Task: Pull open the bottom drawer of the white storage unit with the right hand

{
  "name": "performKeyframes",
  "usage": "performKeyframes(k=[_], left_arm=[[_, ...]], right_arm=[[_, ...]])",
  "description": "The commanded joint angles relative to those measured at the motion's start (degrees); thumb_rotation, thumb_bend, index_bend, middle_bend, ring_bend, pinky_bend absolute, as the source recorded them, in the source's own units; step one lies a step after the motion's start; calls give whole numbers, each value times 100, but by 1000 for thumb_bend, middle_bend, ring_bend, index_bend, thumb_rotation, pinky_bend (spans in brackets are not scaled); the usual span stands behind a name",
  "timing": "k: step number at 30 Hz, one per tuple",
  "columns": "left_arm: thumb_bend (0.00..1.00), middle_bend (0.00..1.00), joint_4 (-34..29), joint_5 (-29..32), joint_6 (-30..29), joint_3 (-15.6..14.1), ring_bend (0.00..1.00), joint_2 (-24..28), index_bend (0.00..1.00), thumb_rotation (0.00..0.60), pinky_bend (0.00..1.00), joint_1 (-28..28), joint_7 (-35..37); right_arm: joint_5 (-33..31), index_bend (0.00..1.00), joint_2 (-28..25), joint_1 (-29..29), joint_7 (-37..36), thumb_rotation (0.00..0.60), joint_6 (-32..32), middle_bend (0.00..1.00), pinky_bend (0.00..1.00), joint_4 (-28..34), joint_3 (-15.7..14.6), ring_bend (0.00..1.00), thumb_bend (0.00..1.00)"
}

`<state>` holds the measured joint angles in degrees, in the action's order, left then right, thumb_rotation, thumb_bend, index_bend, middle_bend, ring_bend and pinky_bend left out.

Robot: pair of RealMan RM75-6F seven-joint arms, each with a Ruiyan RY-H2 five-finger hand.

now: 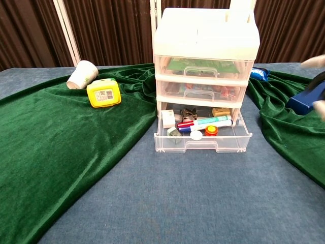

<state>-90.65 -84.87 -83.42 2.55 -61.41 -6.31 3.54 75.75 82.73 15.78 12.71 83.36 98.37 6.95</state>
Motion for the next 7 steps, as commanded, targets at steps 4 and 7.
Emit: performKeyframes(k=[4,7], left_arm=[[46,0,76,72,-16,-11,0,-261,0,600,0,10,-544],[46,0,103,72,-26,-33,0,-310,0,600,0,27,-650]], right_arm=[[494,38,-1254,-613,-810,600,403,0,0,-34,-408,0,286],[514,38,-1396,-754,-915,600,526,0,0,-201,-448,0,277]])
